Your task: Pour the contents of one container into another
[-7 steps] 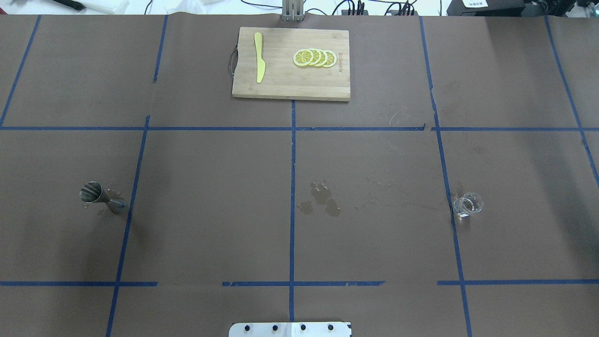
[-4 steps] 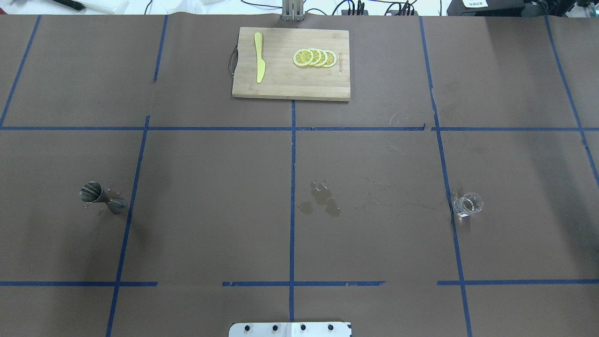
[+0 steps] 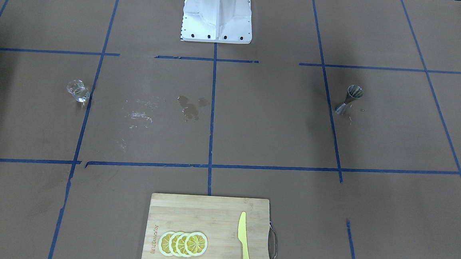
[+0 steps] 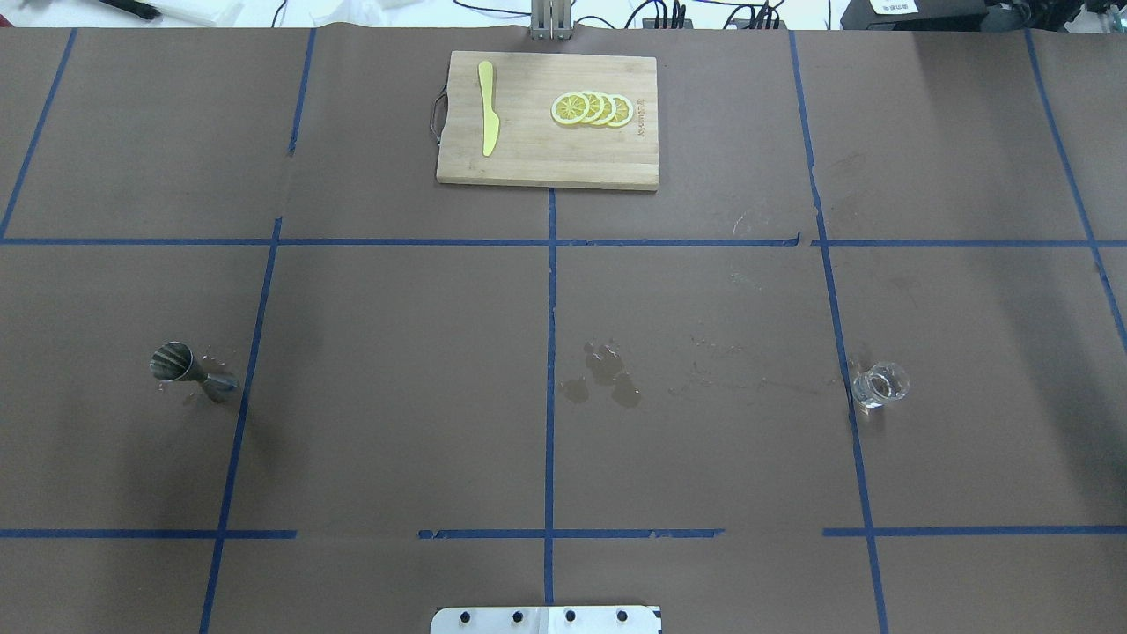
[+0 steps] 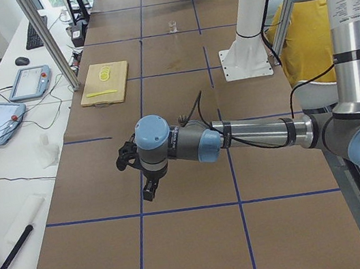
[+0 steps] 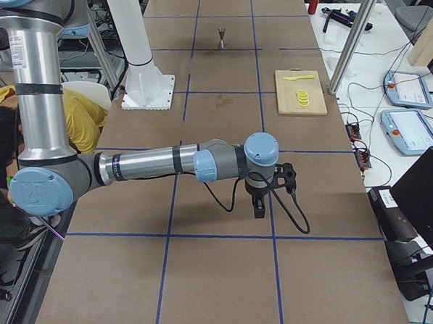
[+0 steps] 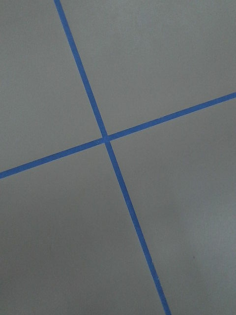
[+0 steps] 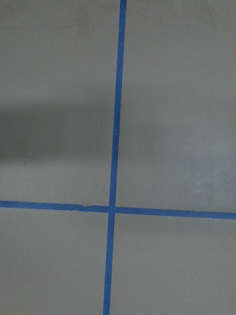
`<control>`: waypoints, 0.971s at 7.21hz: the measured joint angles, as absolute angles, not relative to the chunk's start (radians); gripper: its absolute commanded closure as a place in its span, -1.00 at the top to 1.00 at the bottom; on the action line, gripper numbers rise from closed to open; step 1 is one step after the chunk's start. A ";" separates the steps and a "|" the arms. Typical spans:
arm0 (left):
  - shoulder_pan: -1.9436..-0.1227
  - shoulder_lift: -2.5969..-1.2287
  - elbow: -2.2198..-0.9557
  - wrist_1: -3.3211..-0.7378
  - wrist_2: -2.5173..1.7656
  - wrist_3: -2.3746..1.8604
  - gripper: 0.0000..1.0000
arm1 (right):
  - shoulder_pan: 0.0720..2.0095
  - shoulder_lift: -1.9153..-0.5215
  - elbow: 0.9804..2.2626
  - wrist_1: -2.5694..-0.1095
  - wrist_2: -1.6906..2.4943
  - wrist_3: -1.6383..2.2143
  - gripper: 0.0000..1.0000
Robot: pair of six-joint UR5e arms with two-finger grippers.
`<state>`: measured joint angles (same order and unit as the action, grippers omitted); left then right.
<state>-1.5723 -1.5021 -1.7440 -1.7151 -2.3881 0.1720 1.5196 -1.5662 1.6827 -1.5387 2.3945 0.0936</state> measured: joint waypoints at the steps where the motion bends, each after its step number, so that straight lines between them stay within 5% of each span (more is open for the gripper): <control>1: -1.572 -1.502 -1.742 -1.716 -2.387 0.168 1.00 | 1.519 -1.566 1.683 -1.539 2.395 0.094 1.00; 7: -1.575 -1.472 -1.752 -1.712 -2.379 0.006 1.00 | 1.519 -1.569 1.683 -1.539 2.395 0.094 1.00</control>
